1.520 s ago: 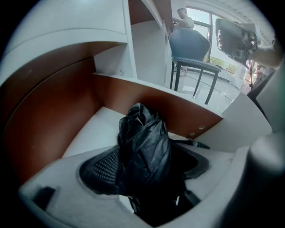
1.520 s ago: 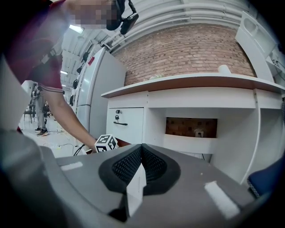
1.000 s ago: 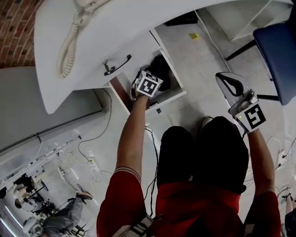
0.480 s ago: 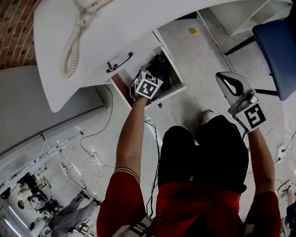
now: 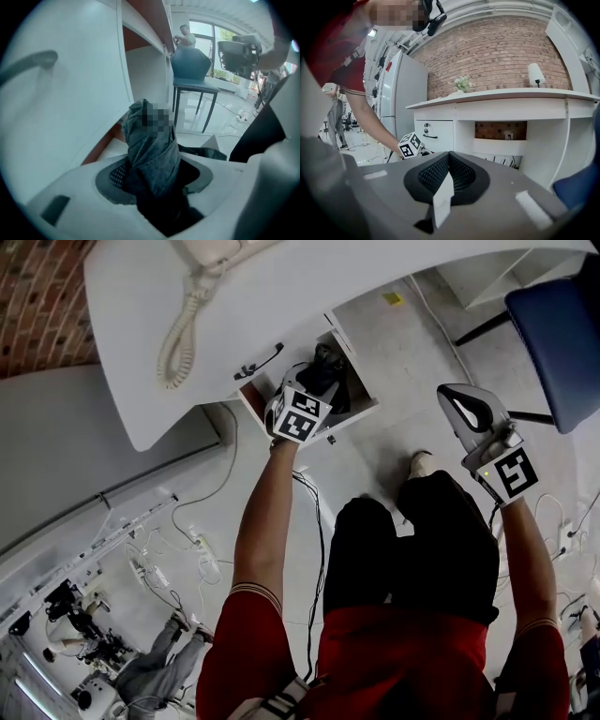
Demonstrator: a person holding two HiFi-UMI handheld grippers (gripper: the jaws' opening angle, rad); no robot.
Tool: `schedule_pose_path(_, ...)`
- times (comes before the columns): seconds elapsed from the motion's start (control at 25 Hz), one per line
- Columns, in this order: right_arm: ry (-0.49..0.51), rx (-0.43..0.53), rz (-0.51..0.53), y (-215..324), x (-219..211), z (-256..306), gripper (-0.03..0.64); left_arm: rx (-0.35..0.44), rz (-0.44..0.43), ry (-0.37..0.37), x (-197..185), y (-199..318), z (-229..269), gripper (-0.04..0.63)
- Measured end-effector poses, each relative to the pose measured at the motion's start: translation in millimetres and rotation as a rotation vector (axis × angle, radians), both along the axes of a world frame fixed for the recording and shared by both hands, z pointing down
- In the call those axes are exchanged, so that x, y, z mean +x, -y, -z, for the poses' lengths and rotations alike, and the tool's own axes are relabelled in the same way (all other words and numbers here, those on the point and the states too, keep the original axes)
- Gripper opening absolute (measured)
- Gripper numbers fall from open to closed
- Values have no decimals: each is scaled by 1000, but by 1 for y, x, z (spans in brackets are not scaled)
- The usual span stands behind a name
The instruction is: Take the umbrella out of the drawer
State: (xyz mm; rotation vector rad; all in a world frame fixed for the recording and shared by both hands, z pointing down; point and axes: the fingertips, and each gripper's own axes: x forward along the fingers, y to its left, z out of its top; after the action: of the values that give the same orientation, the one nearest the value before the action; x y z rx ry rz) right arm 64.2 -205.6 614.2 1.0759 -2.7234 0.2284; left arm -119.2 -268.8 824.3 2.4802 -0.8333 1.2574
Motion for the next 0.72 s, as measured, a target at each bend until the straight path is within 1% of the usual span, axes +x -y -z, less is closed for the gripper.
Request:
schedule_pose_path(0.24, 13, -3, -6, -6, -4, 51, 12, 8, -39, -22, 9, -15, 59, 236)
schedule_pose_path(0.36, 18, -10, -16, -11, -1, 78, 12, 16, -44, -48, 18, -24, 93, 236)
schedule_pose_path(0.56, 10, -17, -15, -17, 4, 119, 12, 52, -45, -117, 37, -38, 160, 236)
schedule_pose_path(0.72, 31, -8, -23, -21, 0, 154, 12, 91, -39, -187, 52, -53, 223, 236)
